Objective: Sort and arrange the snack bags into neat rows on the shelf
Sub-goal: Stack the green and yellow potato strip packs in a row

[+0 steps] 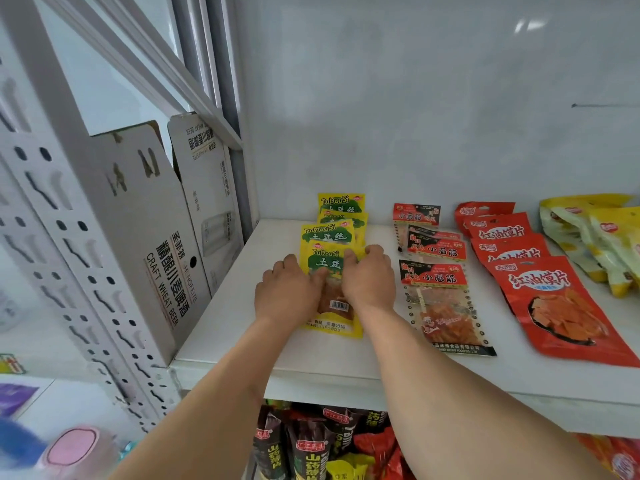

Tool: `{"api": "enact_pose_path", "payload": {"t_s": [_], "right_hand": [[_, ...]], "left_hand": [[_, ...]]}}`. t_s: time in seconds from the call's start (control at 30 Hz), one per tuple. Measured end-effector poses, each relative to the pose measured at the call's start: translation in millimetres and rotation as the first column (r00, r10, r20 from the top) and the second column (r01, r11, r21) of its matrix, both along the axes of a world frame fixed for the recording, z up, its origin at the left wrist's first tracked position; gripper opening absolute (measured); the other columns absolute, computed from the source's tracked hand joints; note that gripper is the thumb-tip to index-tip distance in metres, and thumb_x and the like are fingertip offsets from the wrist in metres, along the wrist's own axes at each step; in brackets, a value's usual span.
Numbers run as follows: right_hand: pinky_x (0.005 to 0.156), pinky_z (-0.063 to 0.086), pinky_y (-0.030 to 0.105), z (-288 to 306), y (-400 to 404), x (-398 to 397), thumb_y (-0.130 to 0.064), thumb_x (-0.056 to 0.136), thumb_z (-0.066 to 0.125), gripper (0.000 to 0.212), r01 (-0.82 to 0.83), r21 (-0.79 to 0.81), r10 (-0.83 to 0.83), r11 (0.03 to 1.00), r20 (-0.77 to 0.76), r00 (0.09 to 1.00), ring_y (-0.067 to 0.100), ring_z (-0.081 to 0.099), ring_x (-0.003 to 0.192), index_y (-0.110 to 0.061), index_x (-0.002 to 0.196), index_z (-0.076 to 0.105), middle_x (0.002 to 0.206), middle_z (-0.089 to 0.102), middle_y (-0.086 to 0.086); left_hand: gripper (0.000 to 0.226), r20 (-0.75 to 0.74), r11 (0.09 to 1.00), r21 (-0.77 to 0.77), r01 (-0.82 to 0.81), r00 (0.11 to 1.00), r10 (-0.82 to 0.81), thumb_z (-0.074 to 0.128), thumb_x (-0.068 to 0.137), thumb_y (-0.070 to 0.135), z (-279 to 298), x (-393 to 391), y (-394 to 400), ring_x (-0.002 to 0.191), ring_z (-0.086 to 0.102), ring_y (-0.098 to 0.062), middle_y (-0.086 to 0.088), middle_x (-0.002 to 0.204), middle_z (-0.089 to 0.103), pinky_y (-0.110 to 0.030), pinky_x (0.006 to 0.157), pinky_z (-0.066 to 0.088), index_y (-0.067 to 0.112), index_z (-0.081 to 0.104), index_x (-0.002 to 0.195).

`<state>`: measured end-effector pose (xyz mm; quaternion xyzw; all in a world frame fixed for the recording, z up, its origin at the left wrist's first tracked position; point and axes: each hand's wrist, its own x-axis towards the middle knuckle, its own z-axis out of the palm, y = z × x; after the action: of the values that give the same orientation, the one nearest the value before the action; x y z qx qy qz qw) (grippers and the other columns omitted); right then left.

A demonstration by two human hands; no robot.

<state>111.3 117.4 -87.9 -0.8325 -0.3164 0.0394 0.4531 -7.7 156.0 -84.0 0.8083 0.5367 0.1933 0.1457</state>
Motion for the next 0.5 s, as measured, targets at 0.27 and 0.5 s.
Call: {"api": "enact_pose_path", "payload": {"t_s": [0.27, 0.5], "right_hand": [[0.100, 0.041, 0.043, 15.2, 22.6, 20.8, -0.048, 0.103, 0.035, 0.058, -0.019, -0.018, 0.016, 1.000, -0.125, 0.992, 0.037, 0.047, 0.129, -0.006, 0.143, 0.040, 0.144, 0.046, 0.017], [0.108, 0.034, 0.039, 23.7, 58.8, 47.1, -0.057, 0.101, 0.033, 0.076, -0.096, -0.131, 0.063, 0.987, -0.242, 0.968, 0.035, 0.039, 0.139, -0.001, 0.152, 0.025, 0.154, 0.036, 0.019]], "left_hand": [[0.067, 0.464, 0.960, -0.266, 0.085, 0.885, 0.050, 0.045, 0.101, 0.050, 17.0, 13.4, 44.3, 0.138, 0.043, -0.030, -0.013, 0.152, 0.044, -0.037, 0.110, 0.036, 0.007, 0.035, 0.151], [0.067, 0.513, 0.924, -0.331, 0.190, 0.859, 0.008, 0.043, 0.103, 0.048, 25.9, 38.1, 74.4, 0.142, 0.039, -0.029, -0.012, 0.157, 0.039, -0.035, 0.110, 0.034, 0.005, 0.031, 0.154]]}}
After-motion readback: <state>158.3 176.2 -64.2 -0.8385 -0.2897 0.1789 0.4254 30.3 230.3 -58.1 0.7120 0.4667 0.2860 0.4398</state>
